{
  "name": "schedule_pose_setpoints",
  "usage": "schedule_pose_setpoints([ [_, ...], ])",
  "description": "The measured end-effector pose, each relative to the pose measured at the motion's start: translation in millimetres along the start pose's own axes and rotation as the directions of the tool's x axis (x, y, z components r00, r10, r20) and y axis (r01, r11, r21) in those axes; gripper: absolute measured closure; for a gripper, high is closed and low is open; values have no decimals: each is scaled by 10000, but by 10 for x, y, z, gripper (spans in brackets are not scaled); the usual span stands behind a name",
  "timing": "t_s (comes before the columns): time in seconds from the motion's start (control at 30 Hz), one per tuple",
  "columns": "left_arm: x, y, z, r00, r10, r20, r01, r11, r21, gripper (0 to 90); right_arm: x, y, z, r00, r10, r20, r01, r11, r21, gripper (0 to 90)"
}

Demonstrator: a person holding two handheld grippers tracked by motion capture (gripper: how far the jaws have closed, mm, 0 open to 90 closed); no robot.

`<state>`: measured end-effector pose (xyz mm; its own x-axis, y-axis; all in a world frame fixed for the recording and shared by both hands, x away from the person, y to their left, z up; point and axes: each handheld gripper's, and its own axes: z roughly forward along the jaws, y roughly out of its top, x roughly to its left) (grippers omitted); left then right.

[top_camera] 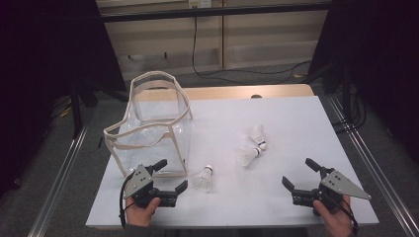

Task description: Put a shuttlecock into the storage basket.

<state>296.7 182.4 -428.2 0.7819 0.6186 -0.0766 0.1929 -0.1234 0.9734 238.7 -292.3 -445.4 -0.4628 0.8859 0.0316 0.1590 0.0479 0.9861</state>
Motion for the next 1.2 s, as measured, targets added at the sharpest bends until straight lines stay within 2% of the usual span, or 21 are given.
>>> schedule_pose_setpoints([
  [0.3,-71,8,85,9990,-47,450,40,9999,145,13,1,1,2,10000,17,-29,-17,10000,-11,11],
  [0.57,-124,17,179,9985,-68,543,41,9988,494,22,3,-4,10,10000,-19,-61,19,10000,18,12],
  [0.73,-164,13,234,9991,-77,406,51,9979,642,23,14,2,13,10000,-28,-45,28,10000,14,13],
  [0.9,-181,12,251,9991,131,403,-167,9957,908,35,29,0,22,9999,-70,-94,70,10000,37,13],
  [0.97,-184,8,259,9987,37,516,-89,9948,1015,47,30,0,22,9999,-80,-80,81,10000,50,15],
  [1.2,-198,-6,283,9987,105,497,-174,9901,1393,74,25,1,21,9999,-75,-97,75,10000,22,15],
])
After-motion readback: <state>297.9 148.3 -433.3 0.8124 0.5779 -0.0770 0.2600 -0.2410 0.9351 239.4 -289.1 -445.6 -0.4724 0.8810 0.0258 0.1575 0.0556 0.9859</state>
